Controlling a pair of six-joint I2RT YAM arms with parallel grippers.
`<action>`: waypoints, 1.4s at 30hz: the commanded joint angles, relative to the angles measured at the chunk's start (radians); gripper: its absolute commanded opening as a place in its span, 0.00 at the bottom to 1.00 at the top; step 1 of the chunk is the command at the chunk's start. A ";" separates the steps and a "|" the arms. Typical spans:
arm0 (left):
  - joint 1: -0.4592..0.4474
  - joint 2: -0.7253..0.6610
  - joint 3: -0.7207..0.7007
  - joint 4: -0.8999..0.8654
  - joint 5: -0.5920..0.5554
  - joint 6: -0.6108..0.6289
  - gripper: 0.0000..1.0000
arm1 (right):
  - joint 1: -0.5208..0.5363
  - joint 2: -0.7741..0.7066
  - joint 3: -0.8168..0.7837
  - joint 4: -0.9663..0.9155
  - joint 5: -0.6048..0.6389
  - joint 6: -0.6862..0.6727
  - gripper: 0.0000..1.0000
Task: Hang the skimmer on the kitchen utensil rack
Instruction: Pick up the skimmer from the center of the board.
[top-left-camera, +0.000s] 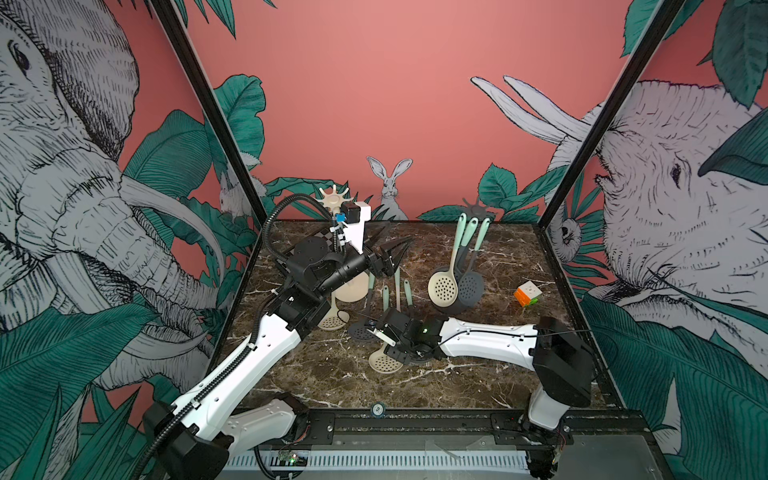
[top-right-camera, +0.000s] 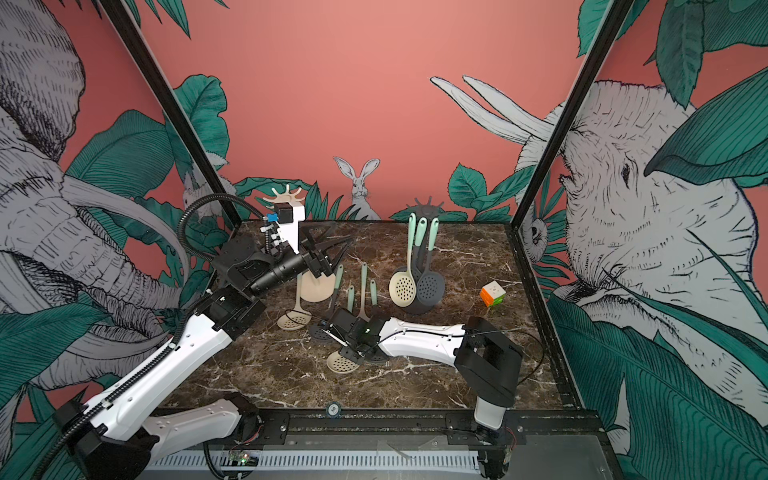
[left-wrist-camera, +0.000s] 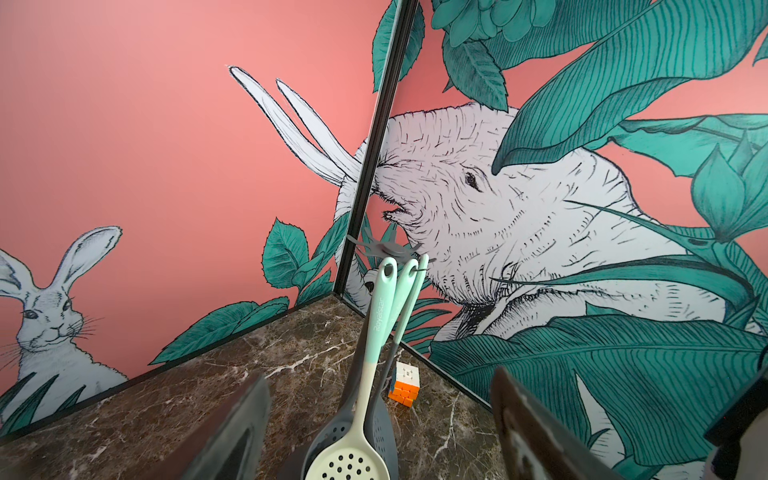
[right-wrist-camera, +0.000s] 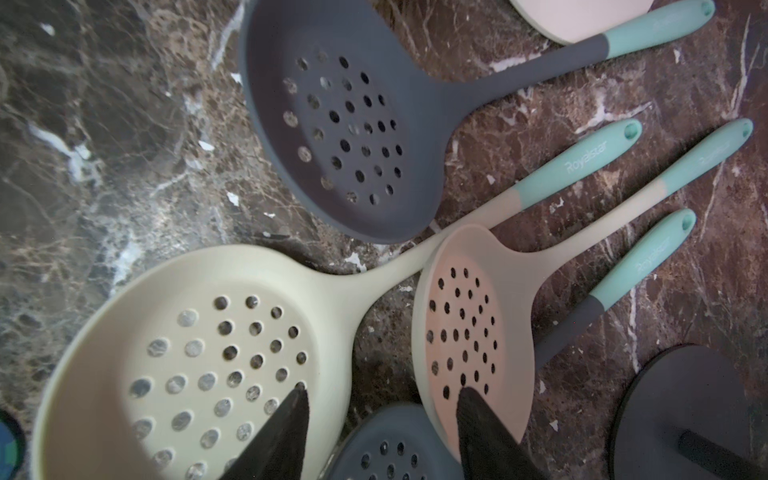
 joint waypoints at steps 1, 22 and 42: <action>0.009 -0.018 -0.021 0.035 0.014 -0.017 0.85 | 0.002 0.021 0.029 -0.002 0.038 -0.014 0.53; 0.025 -0.035 -0.043 0.046 0.019 -0.029 0.85 | 0.002 0.056 0.052 0.010 0.105 -0.077 0.00; 0.034 -0.067 -0.019 -0.039 0.000 -0.003 0.84 | 0.122 -0.334 0.091 -0.021 0.382 -0.330 0.00</action>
